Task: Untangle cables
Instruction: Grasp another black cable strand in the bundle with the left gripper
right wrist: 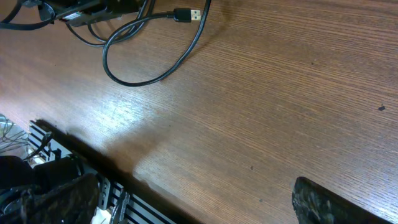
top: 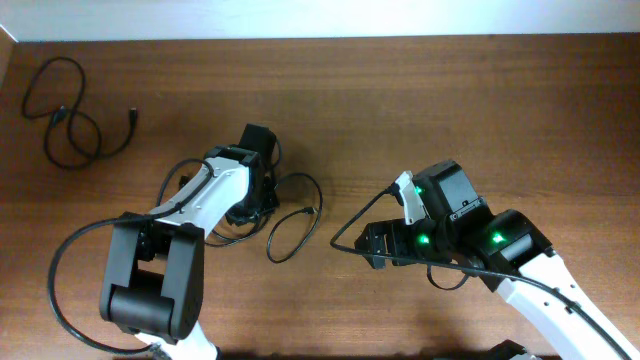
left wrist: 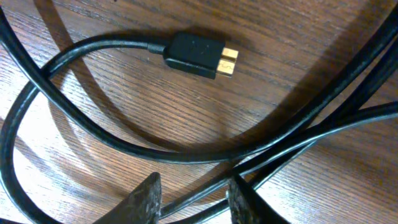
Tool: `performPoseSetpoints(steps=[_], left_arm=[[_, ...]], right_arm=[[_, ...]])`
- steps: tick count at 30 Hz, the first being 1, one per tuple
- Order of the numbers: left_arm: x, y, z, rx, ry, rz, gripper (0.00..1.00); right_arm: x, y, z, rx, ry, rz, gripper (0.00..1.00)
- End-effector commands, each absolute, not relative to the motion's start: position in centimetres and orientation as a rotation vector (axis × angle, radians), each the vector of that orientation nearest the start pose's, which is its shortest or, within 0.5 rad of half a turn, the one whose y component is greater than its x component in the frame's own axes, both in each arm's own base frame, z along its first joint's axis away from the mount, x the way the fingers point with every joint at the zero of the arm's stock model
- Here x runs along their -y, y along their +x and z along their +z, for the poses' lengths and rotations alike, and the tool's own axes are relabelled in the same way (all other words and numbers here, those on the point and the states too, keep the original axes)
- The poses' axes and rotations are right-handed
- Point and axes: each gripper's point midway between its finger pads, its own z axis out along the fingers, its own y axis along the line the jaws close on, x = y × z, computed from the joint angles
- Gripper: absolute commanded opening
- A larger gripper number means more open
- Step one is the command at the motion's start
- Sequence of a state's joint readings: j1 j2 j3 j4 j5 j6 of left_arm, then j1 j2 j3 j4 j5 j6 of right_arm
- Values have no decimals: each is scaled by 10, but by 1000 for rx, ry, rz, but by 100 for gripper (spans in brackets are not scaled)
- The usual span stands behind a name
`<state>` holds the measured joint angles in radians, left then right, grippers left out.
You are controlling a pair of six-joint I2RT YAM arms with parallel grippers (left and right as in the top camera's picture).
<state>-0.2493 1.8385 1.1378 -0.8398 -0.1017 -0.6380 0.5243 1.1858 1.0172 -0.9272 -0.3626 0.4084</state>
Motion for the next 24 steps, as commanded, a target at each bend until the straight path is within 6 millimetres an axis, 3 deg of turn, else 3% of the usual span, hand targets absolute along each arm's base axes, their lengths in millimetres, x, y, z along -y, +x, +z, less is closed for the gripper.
performPoseSetpoints(steps=[1, 5, 10, 12, 14, 18, 20, 24], left_arm=[[59, 306, -1, -3047, -581, 156, 30], [59, 291, -20, -3063, -577, 145, 35], [60, 289, -23, -3067, -568, 137, 36], [79, 291, -24, -3108, -433, -28, 39], [103, 298, -22, -3113, -223, -244, 54], [108, 299, -21, -3109, -88, -288, 57], [108, 299, -21, -3109, -90, -288, 54], [108, 298, -21, -3110, -91, -281, 31]], right_arm=[[-191, 215, 170, -2758, -283, 739, 98], [-191, 215, 170, -2758, -283, 738, 99], [-191, 215, 170, -2757, -283, 739, 98], [-191, 215, 170, -2757, -283, 739, 98], [-191, 216, 170, -2754, -282, 735, 99], [-191, 216, 170, -2754, -282, 735, 98], [-191, 216, 170, -2754, -282, 735, 98], [-191, 216, 170, -2754, -282, 735, 98]])
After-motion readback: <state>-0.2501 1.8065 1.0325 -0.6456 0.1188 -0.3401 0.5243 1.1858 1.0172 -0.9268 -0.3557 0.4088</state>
